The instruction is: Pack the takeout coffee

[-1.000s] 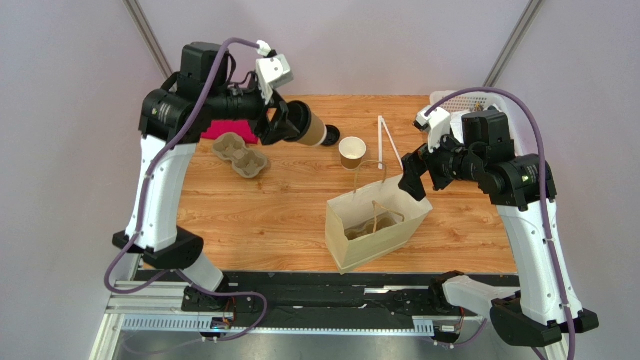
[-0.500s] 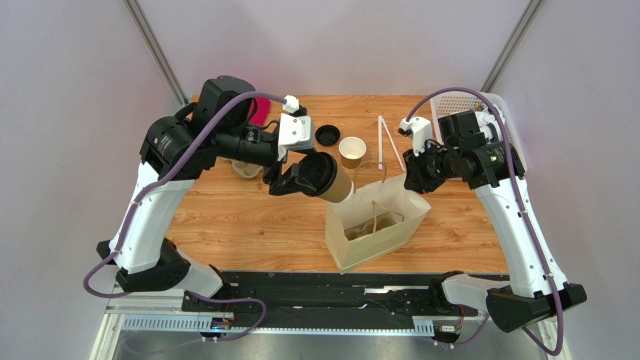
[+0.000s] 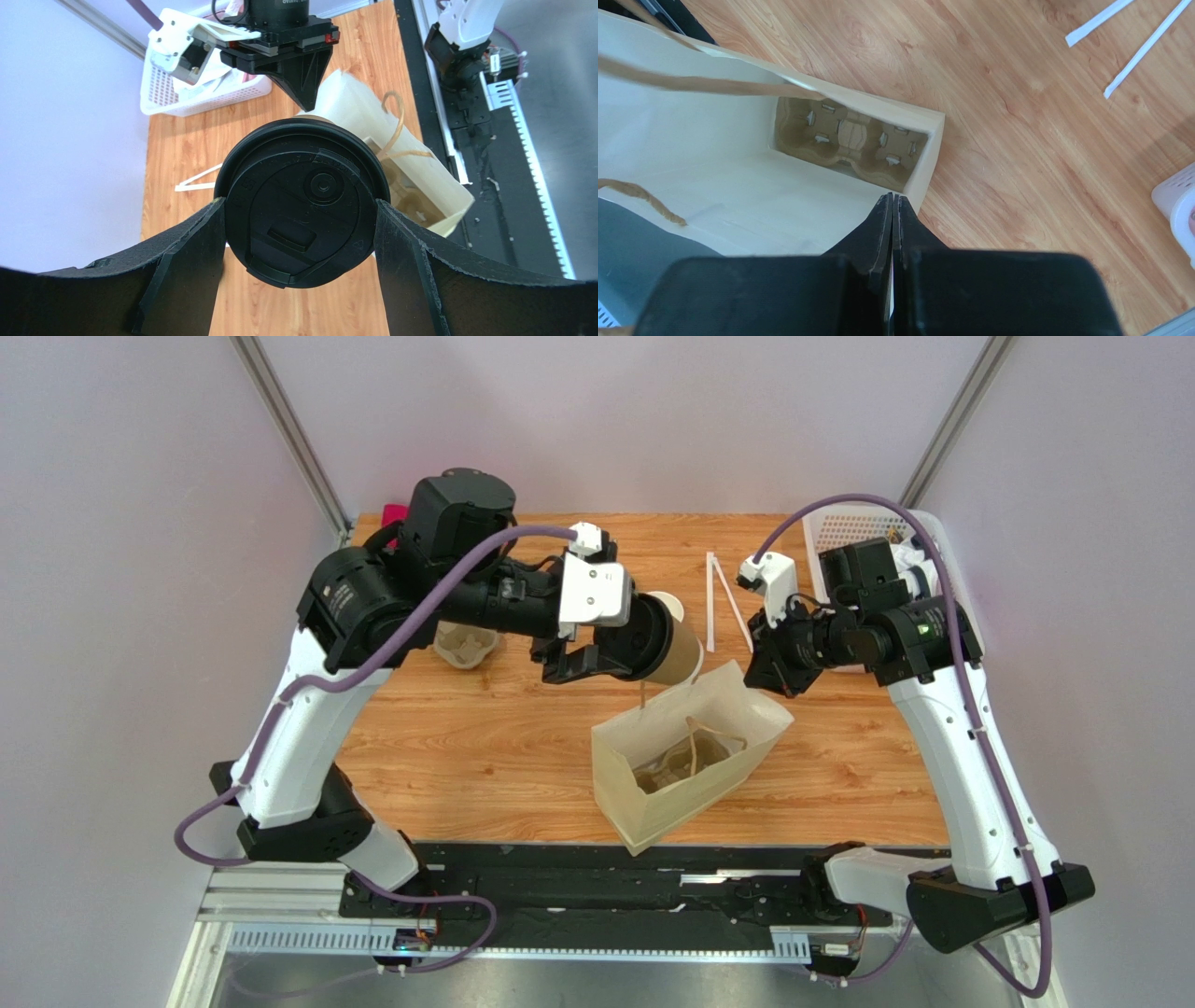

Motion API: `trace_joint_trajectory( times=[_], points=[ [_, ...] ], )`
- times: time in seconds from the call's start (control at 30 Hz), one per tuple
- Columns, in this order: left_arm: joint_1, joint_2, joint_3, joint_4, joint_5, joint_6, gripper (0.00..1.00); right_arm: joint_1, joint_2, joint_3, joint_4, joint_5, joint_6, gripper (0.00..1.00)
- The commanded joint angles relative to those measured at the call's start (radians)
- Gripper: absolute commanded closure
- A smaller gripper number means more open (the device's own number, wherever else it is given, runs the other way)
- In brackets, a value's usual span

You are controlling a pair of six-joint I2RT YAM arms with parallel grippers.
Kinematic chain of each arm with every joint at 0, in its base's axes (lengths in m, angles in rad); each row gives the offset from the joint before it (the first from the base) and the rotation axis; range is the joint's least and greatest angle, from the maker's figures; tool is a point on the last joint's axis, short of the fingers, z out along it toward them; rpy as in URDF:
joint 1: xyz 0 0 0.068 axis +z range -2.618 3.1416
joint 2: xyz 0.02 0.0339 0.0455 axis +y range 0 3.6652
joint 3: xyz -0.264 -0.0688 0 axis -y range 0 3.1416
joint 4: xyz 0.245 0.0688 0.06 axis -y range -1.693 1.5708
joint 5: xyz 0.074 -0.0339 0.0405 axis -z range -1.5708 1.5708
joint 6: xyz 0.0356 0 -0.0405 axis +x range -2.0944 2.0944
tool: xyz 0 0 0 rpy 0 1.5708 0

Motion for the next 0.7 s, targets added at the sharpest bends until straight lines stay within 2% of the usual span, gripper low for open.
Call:
trace_joint_trajectory(
  times=[0.0,0.3,0.33,0.37,0.43,0.47,0.57,0.67],
  points=[
    [-0.045,0.017,0.039,0.057,-0.060,0.093,0.78,0.014,0.011,0.082,-0.017,-0.037,0.011,1.00],
    [-0.108,0.048,0.023,0.065,-0.119,0.138,0.78,0.047,0.028,0.105,-0.020,0.010,0.071,1.00],
    [-0.108,0.049,0.023,0.066,-0.122,0.138,0.78,0.047,0.033,0.116,-0.042,0.023,0.070,0.96],
    [-0.110,0.049,0.025,0.068,-0.120,0.138,0.78,0.047,0.040,0.122,-0.054,0.035,0.070,0.84],
    [-0.114,0.048,0.027,0.074,-0.113,0.135,0.78,0.047,0.030,0.112,-0.066,0.062,0.070,0.70],
    [-0.117,0.046,0.030,0.073,-0.114,0.136,0.78,0.047,0.022,0.107,-0.066,0.070,0.070,0.56],
    [-0.130,0.041,0.033,0.076,-0.111,0.141,0.78,0.047,-0.003,0.078,-0.080,0.089,0.068,0.46],
    [-0.137,0.043,0.056,0.083,-0.114,0.136,0.78,0.047,-0.024,0.026,-0.080,0.105,0.068,0.45]
  ],
)
